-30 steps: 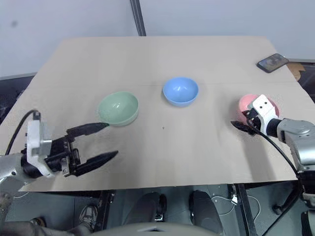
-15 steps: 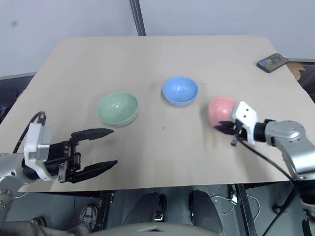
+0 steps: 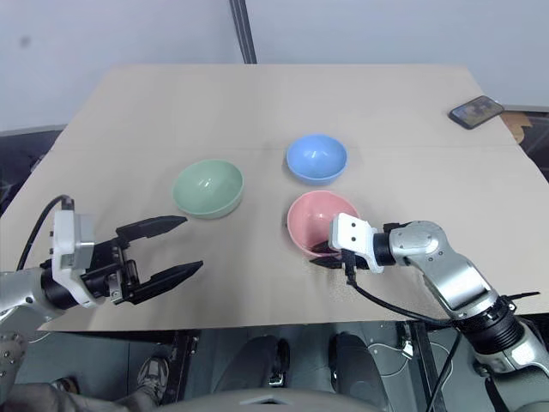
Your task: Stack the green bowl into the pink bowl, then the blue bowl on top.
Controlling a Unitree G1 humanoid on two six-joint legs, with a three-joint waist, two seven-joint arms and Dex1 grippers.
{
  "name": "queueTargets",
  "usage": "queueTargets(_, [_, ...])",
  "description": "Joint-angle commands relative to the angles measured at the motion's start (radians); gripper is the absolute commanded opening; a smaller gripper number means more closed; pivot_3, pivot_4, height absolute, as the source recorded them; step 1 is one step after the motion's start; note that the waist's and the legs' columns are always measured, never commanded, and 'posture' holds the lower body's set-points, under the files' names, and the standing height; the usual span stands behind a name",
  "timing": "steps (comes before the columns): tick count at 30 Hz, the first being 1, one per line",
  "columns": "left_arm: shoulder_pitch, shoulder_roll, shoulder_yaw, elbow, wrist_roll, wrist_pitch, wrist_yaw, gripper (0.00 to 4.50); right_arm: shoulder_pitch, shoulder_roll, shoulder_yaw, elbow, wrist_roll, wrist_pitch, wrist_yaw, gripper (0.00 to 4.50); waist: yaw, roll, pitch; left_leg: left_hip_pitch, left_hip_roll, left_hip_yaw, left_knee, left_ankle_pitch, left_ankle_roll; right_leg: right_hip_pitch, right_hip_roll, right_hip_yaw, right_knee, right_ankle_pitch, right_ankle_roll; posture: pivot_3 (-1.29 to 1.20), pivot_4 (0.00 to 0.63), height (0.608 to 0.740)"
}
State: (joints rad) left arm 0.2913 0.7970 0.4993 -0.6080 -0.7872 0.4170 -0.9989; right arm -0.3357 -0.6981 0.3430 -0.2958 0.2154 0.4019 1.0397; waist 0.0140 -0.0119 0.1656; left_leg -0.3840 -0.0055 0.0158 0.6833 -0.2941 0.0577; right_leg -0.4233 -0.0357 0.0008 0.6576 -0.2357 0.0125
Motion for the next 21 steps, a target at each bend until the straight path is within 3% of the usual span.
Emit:
queueTargets(1, [-0.005,-0.014,0.016,-0.035,-0.014,0.009,0.049,4.50,0.011,-0.003,-0.023,-0.002,-0.025,-0.041,-0.016,2.35,0.000,0.000,0.000,0.000,0.000,0.000,0.000,0.000,0.000,0.000,0.000,0.000,0.000,0.000,0.000,0.00,0.150,0.740])
queueTargets(3, [-0.014,-0.021,0.011,-0.042,0.006,0.018,0.099,4.50,0.021,0.002,-0.046,-0.003,-0.021,-0.038,-0.032,3.20,-0.001,0.000,0.000,0.000,0.000,0.000,0.000,0.000,0.000,0.000,0.000,0.000,0.000,0.000,0.000,0.00,0.150,0.740])
queueTargets(5, [-0.034,-0.028,0.001,-0.065,0.085,0.053,0.233,4.50,0.031,0.000,-0.111,-0.041,0.065,0.005,-0.016,3.20,0.001,0.000,0.000,0.000,0.000,0.000,0.000,0.000,0.000,0.000,0.000,0.000,0.000,0.000,0.000,0.00,0.150,0.740])
queueTargets(8, [-0.055,0.008,-0.043,-0.100,0.318,0.084,0.414,4.50,0.045,-0.025,-0.221,-0.118,0.226,0.095,0.025,3.20,0.000,0.000,0.000,-0.001,0.000,-0.001,-0.001,0.000,0.000,0.000,-0.001,-0.001,0.000,0.000,0.000,0.00,0.150,0.740])
queueTargets(12, [-0.143,0.070,-0.113,-0.112,0.350,0.194,0.459,4.50,0.068,-0.048,-0.343,-0.182,0.359,0.148,0.028,3.20,0.003,0.000,0.000,-0.001,0.000,-0.002,-0.001,0.000,0.000,0.000,-0.001,-0.001,0.000,0.000,0.000,0.00,0.150,0.740])
queueTargets(16, [-0.241,0.224,-0.267,-0.066,0.465,0.329,0.461,4.50,0.065,-0.031,-0.365,-0.176,0.346,0.126,-0.028,3.20,-0.001,0.000,0.000,-0.001,0.000,-0.003,-0.001,0.000,0.000,0.000,-0.001,-0.003,0.000,0.000,0.000,0.00,0.150,0.740])
queueTargets(20, [-0.325,0.247,-0.398,0.001,0.512,0.376,0.451,4.50,0.066,-0.009,-0.345,-0.163,0.291,0.073,-0.065,3.20,-0.004,0.001,0.001,-0.001,-0.001,-0.002,-0.003,0.000,0.000,-0.001,-0.001,-0.002,0.000,0.000,0.000,0.00,0.150,0.740])
queueTargets(21, [-0.346,0.243,-0.429,0.024,0.533,0.367,0.451,4.24,0.067,-0.005,-0.346,-0.165,0.287,0.070,-0.073,3.23,-0.002,0.001,0.001,-0.002,-0.001,-0.002,-0.004,0.000,0.000,-0.002,-0.001,-0.002,0.000,0.002,0.002,0.00,0.150,0.740])
